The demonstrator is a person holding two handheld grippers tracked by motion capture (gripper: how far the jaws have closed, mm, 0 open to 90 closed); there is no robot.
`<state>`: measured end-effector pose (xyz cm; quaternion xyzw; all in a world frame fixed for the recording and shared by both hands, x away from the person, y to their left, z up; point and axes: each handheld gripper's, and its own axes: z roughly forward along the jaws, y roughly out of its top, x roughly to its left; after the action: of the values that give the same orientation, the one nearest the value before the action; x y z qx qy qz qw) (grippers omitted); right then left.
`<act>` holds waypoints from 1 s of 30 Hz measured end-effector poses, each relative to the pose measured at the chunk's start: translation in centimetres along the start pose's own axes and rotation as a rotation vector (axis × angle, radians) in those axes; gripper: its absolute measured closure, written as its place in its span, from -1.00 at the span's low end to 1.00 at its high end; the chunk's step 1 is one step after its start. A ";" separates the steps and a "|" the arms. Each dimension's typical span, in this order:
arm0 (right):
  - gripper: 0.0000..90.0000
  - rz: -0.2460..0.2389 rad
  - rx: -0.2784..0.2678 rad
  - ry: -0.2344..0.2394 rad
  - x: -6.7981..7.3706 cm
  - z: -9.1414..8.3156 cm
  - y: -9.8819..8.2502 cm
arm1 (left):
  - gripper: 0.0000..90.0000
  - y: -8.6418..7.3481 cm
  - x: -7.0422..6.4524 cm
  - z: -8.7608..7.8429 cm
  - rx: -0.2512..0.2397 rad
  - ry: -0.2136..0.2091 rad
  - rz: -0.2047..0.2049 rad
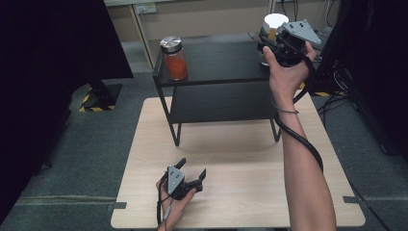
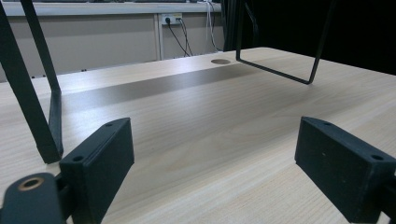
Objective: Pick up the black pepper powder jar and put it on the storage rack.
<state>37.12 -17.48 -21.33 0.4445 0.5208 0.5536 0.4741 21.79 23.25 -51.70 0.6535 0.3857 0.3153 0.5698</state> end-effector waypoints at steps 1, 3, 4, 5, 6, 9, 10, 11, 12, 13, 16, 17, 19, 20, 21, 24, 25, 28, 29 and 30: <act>-0.32 0.000 0.000 0.001 0.0 0.0 0.0 | -0.75 0.0 0.0 0.0 0.000 0.000 0.000; -0.33 0.001 -0.001 0.002 -0.1 -0.1 0.0 | -0.75 0.0 0.0 0.0 0.000 -0.001 0.001; -0.33 -0.002 -0.001 0.005 -0.1 -0.1 0.0 | -0.75 0.0 0.0 0.0 0.000 -0.001 0.002; -0.33 -0.006 -0.001 0.006 -0.1 -0.1 0.0 | -0.75 0.0 0.0 0.0 0.000 -0.002 0.001; -0.34 -0.008 -0.002 0.008 -0.1 -0.2 0.0 | -0.75 0.0 0.0 0.0 0.001 -0.002 0.002; -0.37 -0.006 -0.012 0.014 -0.1 -0.3 0.0 | -0.75 0.0 -0.1 0.0 0.001 -0.002 0.002; -0.37 -0.006 -0.013 0.015 -0.2 -0.4 0.1 | -0.75 0.0 -0.1 0.0 0.002 -0.002 0.001; -0.38 -0.009 -0.011 0.017 -0.2 -0.4 0.1 | -0.75 0.0 -0.1 0.0 0.001 -0.003 0.001; -0.41 -0.011 -0.008 0.016 -0.2 -0.4 0.1 | -0.75 0.0 -0.1 0.0 0.001 -0.003 0.001; -0.42 -0.010 -0.008 0.016 -0.2 -0.5 0.1 | -0.75 0.0 -0.1 0.0 0.000 -0.003 0.002; -0.50 0.003 -0.016 0.025 -0.5 -0.8 0.1 | -0.75 0.0 -0.1 0.0 0.002 -0.004 0.001; -0.52 0.006 -0.016 0.031 -0.6 -0.9 0.2 | -0.75 0.0 -0.1 0.1 0.002 -0.003 0.001; -0.56 0.007 -0.014 0.041 -0.8 -1.1 0.5 | -0.75 0.1 -0.1 0.1 0.003 -0.003 0.000; -0.58 0.009 -0.012 0.045 -0.9 -1.1 0.6 | -0.75 0.1 -0.1 0.1 0.004 -0.003 0.000; -0.59 0.011 -0.010 0.049 -1.0 -1.2 0.7 | -0.75 0.1 -0.1 0.1 0.003 -0.003 0.001; -0.62 0.012 -0.005 0.059 -1.2 -1.6 0.8 | -0.75 0.1 -0.1 0.1 0.003 -0.003 0.000; -0.62 0.013 -0.006 0.061 -1.2 -1.8 0.8 | -0.75 0.0 -0.1 0.1 0.002 -0.003 0.001; -0.63 0.018 -0.003 0.064 -1.4 -2.2 0.8 | -0.75 0.0 -0.1 0.0 0.001 -0.003 0.005; -0.63 0.021 -0.003 0.066 -1.4 -2.3 0.8 | -0.75 0.0 -0.1 0.1 0.002 -0.003 0.005; -0.63 0.021 -0.005 0.067 -1.4 -2.4 0.8 | -0.75 0.0 -0.1 0.1 0.001 -0.004 0.003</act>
<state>34.89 -19.29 -20.64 0.4300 0.5305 0.5742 0.4516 21.78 23.11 -51.68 0.6550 0.3840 0.3146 0.5697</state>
